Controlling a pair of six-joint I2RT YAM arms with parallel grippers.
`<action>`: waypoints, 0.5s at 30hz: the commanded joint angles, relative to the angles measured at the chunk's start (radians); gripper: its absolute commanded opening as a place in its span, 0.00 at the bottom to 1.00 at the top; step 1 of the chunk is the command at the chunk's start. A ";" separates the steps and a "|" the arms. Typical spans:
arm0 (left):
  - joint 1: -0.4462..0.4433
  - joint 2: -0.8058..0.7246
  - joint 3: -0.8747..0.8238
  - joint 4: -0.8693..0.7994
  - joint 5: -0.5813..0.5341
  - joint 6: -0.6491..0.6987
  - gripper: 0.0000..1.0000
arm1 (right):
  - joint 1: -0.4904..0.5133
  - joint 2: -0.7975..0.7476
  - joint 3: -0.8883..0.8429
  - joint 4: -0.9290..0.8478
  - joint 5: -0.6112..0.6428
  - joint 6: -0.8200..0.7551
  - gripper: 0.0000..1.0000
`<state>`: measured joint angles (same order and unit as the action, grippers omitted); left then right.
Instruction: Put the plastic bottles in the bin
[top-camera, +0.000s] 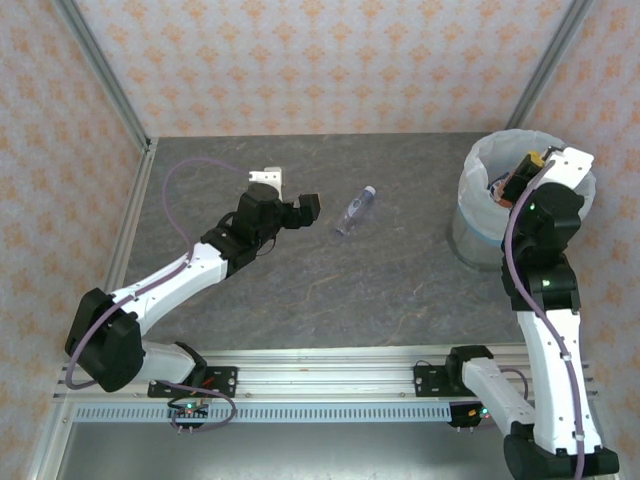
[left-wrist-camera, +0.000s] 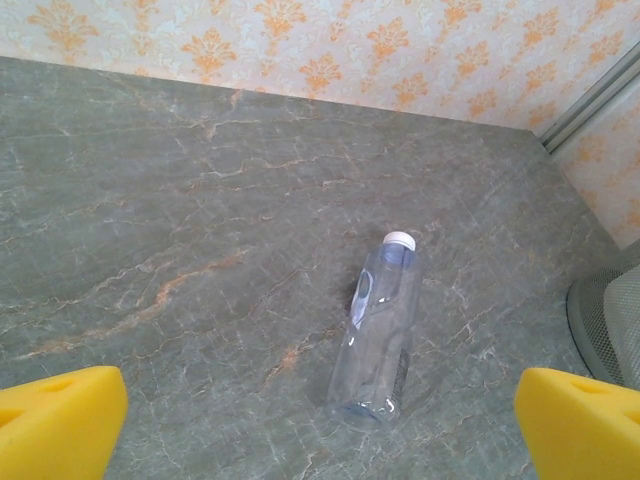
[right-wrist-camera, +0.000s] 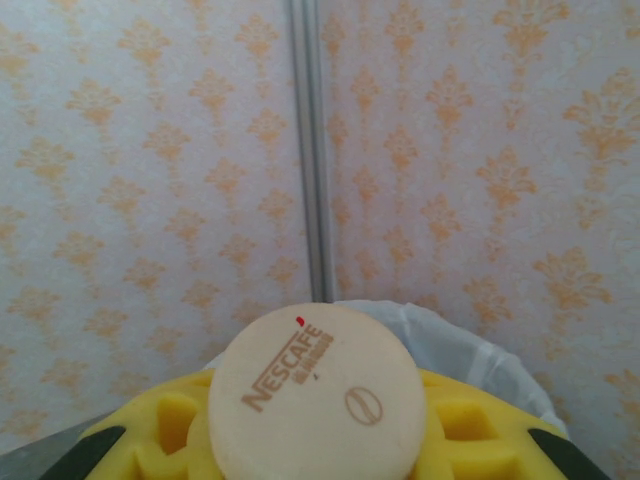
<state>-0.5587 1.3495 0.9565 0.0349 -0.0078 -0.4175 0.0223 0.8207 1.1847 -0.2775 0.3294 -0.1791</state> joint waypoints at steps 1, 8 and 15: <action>-0.003 -0.006 -0.005 0.006 -0.002 0.034 1.00 | -0.066 0.040 0.049 -0.017 0.028 -0.040 0.04; -0.003 -0.013 -0.016 -0.004 -0.006 0.046 1.00 | -0.228 0.199 0.141 -0.062 -0.001 -0.070 0.11; -0.002 -0.014 -0.026 -0.007 -0.001 0.051 1.00 | -0.267 0.356 0.127 0.030 0.157 -0.229 0.51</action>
<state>-0.5587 1.3495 0.9386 0.0334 -0.0078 -0.3912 -0.2337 1.1435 1.3083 -0.2905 0.4030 -0.3195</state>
